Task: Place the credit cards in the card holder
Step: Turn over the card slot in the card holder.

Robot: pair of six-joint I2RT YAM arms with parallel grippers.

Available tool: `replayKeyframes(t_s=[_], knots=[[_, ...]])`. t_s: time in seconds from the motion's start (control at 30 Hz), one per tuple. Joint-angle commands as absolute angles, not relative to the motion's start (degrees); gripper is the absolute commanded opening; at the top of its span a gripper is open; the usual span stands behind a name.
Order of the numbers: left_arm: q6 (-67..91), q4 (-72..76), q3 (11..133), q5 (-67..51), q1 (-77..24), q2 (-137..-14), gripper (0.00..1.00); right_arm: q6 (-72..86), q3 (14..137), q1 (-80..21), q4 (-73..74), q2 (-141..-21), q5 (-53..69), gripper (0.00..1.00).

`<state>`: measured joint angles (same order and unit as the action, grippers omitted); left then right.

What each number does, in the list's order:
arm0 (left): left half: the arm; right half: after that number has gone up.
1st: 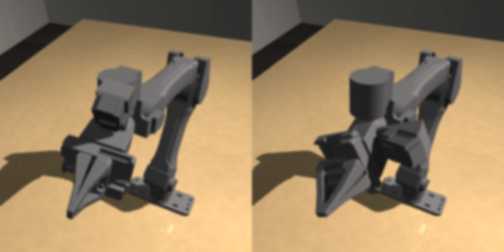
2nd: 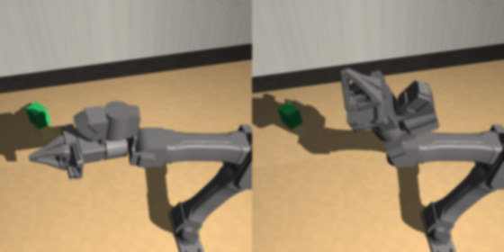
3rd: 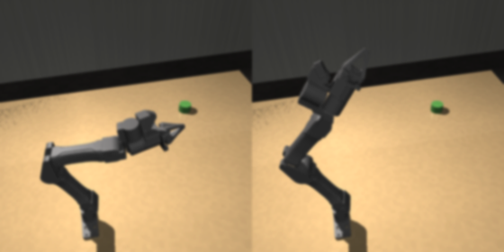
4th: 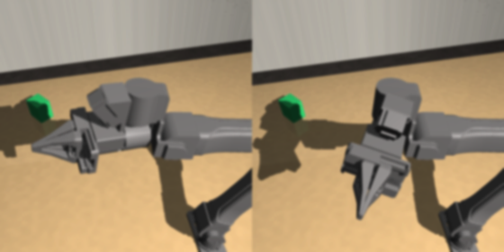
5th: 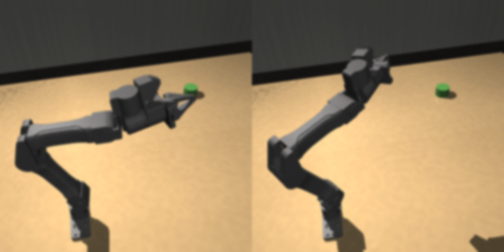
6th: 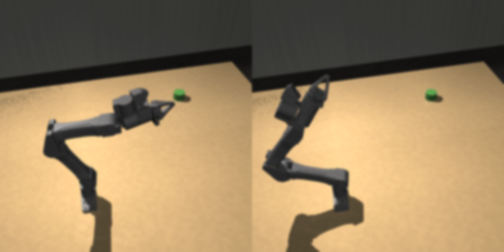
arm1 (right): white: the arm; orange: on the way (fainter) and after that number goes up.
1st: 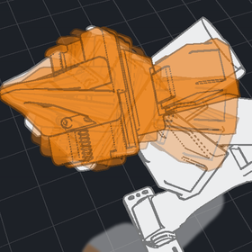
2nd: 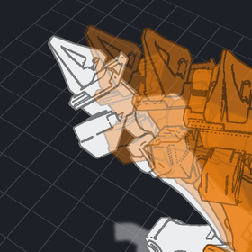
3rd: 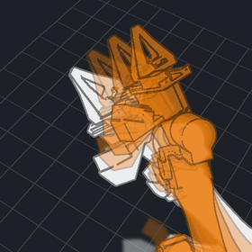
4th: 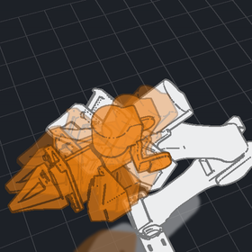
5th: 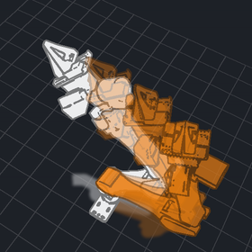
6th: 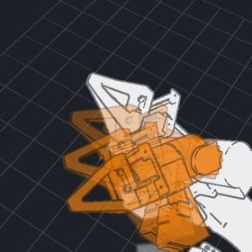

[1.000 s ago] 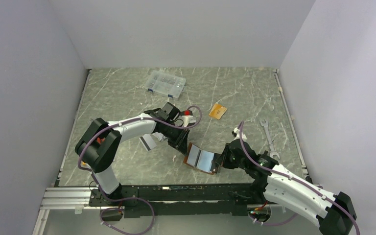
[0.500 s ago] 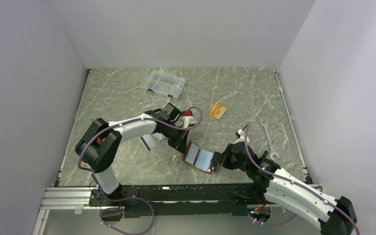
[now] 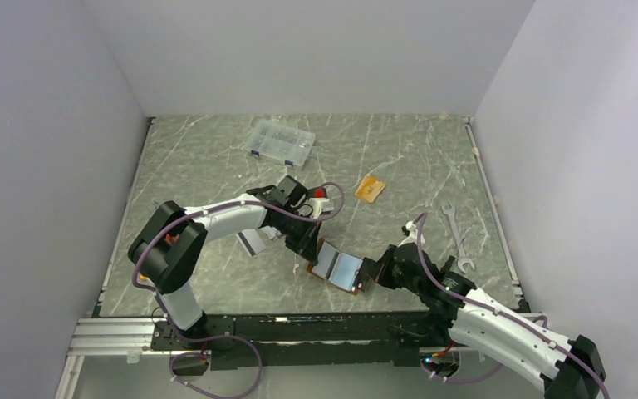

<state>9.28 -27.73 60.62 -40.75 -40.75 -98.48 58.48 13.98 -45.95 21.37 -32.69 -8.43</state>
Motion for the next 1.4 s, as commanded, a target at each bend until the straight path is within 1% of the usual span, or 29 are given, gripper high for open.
replayKeyframes(t_s=[0.0, 0.1, 0.2, 0.37, 0.53, 1.37], knots=[[9.21, -27.63, 60.65, -40.04, -41.00, -96.76, 0.00, 56.26, 18.03, -46.30, 25.96, -31.08, -9.77, 0.00], [9.30, -27.51, 60.52, -39.86, -40.96, -96.51, 0.00, 56.46, 19.04, -46.27, 29.45, -28.40, -10.28, 0.00], [9.16, -27.71, 60.60, -39.74, -40.98, -96.53, 0.00, 57.32, 17.68, -46.25, 28.04, -26.17, -9.72, 0.00], [9.18, -27.60, 60.43, -39.14, -41.02, -96.19, 0.00, 57.70, 16.01, -46.39, 23.30, -29.03, -7.85, 0.00], [9.19, -27.69, 60.61, -39.14, -41.01, -96.24, 0.00, 57.11, 15.87, -46.77, 22.00, -31.68, -8.39, 0.00], [9.07, -27.56, 60.64, -39.48, -40.96, -96.36, 0.00, 60.87, 11.36, -47.02, 16.54, -29.25, -8.11, 0.00]])
